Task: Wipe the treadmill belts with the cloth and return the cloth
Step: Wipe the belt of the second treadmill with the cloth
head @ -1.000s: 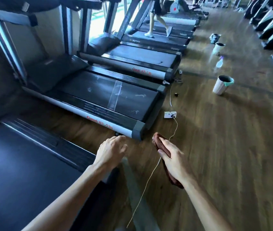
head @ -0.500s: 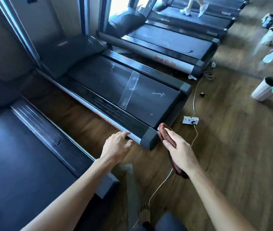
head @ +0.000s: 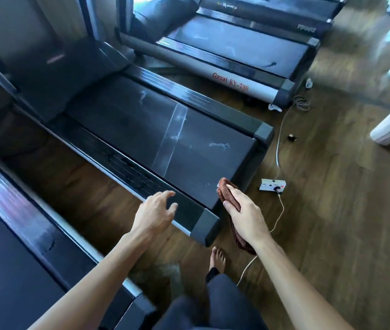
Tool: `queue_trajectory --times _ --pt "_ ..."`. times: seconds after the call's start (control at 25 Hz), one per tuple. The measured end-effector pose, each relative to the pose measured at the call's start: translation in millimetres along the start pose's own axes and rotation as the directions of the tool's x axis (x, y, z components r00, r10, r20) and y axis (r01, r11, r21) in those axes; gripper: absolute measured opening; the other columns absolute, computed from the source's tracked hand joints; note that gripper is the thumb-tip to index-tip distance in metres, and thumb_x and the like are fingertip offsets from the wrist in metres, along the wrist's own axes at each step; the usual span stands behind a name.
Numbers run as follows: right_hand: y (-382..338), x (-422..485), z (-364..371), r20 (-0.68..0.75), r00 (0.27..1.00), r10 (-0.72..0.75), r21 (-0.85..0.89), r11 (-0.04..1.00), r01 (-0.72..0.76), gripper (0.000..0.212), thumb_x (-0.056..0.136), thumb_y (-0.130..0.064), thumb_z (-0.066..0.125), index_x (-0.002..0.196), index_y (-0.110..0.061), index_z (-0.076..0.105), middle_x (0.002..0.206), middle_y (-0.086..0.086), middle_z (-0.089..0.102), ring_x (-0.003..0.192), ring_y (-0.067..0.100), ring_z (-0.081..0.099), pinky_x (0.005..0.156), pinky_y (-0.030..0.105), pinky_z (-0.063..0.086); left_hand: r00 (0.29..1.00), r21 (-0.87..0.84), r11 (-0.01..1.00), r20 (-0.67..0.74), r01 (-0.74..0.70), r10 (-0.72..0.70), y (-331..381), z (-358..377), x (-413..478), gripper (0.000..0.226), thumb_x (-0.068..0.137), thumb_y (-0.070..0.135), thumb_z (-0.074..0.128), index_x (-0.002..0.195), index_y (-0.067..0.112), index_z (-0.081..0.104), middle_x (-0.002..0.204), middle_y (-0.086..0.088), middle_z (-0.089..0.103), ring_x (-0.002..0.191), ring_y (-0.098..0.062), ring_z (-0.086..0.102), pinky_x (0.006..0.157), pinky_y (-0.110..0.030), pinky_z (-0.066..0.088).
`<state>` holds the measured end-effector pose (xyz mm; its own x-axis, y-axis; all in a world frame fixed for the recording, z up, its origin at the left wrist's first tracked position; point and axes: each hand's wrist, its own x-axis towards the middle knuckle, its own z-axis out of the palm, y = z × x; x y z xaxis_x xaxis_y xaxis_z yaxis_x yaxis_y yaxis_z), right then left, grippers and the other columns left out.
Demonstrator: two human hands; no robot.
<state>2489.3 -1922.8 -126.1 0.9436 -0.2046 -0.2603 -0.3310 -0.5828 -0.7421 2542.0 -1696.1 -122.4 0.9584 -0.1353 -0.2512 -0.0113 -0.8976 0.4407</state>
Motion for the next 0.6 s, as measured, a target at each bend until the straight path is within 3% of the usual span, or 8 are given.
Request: queue_trajectory --times 0.28,0.6 --pt "29 117 27 -0.115 0.975 0.188 0.086 0.98 -0.179 0.046 0.097 -0.025 0.058 0.142 -0.028 0.048 0.147 -0.006 0.048 0.135 0.016 0.044 0.111 0.03 0.033 0.985 0.065 0.991 0.135 -0.119 0.109 14 41 146 0.037 0.093 0.026 0.052 0.13 0.022 0.058 0.13 0.001 0.06 0.123 -0.021 0.051 0.101 -0.034 0.04" --pt "44 211 143 -0.207 0.872 0.443 0.171 0.894 -0.413 0.047 0.098 -0.033 0.053 0.144 -0.033 0.044 0.151 -0.01 0.042 0.133 0.017 0.046 0.11 0.032 0.034 0.891 0.14 0.915 0.323 -0.379 0.32 -60 84 304 0.039 0.092 0.023 0.054 0.131 0.02 0.056 0.13 -0.001 0.06 0.116 -0.025 0.055 0.097 -0.033 0.04"
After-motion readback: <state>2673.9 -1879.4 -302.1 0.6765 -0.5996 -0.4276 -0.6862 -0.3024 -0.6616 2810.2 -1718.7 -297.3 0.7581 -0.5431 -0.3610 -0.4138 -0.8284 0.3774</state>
